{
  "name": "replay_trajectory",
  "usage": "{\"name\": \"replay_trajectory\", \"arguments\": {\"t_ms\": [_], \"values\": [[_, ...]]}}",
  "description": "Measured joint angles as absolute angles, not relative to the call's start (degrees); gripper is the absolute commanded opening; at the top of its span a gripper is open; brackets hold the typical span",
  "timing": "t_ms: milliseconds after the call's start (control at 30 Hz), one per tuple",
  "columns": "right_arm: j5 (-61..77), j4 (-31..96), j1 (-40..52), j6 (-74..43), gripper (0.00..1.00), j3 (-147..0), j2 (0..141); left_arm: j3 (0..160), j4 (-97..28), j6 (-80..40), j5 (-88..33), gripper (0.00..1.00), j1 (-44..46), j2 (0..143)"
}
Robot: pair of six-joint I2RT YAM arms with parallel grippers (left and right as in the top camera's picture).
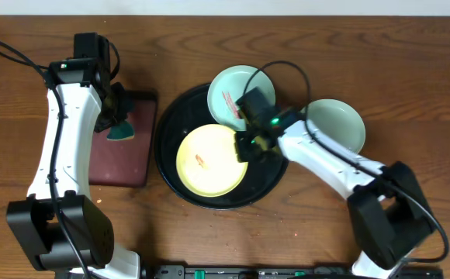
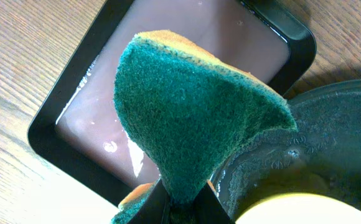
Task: Clean dirty plates on tray and stack at the side
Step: 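Move right gripper to the yellow plate rim and grip it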
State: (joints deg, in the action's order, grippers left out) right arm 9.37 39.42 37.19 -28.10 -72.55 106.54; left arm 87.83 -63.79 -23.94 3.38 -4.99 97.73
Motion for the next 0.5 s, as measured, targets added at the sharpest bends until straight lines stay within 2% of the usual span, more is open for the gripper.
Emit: {"name": "replay_trajectory", "arguments": {"t_ms": [200,300,500], "values": [[7.2,38.5,39.9,-30.4,0.28,-72.6,108.4,87.4,-63.8,-23.9,3.4,0.07,-5.0,97.7],[7.0,37.5,39.8,-29.9,0.35,-72.6,108.4,86.8,-63.9,-23.9,3.4,0.08,-5.0,97.7],[11.2,36.1,37.9,-22.9,0.36,-72.6,108.4,86.8,-63.7,-23.9,0.3,0.07,-4.7,97.7]]}}
